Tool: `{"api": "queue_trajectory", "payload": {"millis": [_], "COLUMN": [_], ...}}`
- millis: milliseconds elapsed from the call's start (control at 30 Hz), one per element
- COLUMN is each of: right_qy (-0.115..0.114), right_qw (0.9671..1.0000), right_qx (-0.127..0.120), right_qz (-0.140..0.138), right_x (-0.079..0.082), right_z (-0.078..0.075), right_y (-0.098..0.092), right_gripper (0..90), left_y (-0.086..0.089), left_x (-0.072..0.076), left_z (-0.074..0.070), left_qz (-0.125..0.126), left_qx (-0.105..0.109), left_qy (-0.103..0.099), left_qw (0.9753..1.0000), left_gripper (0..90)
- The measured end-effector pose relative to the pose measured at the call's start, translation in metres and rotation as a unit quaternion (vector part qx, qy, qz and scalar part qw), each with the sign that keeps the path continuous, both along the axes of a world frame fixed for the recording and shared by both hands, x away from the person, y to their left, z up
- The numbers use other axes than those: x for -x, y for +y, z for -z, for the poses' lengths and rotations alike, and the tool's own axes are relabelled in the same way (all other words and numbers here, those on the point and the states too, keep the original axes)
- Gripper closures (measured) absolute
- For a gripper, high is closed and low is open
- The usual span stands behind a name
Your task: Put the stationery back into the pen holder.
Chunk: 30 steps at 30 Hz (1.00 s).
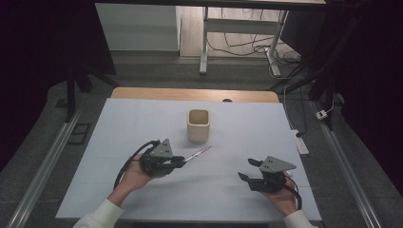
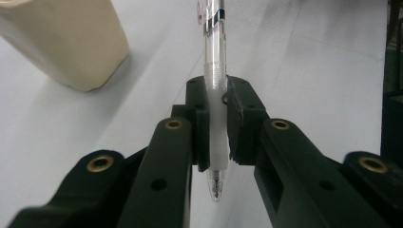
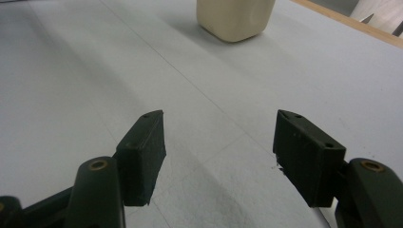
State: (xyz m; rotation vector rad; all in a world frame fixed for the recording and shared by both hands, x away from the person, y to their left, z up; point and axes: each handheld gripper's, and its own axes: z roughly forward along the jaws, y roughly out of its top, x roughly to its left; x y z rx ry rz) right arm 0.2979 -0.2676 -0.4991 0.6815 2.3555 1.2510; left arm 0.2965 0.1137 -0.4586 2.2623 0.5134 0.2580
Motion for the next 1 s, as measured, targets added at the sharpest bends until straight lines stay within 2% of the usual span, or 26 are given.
{"api": "queue_trajectory", "payload": {"millis": [600, 1000], "right_qy": [-0.006, -0.006], "right_qw": [0.9999, 1.0000], "right_qx": [0.008, 0.005], "right_qz": [-0.007, -0.004], "right_x": [0.001, 0.000], "right_z": [-0.001, -0.009], "right_y": [0.009, 0.021], "right_gripper": [32.8, 31.4], "left_y": [-0.032, -0.044], "left_x": [-0.003, -0.011], "left_z": [0.009, 0.010], "left_qz": [0.040, 0.051], "left_qx": [-0.023, -0.036], "left_qy": [0.011, 0.011], "left_qw": [0.9989, 0.9980], "left_gripper": [79.3, 79.3]}}
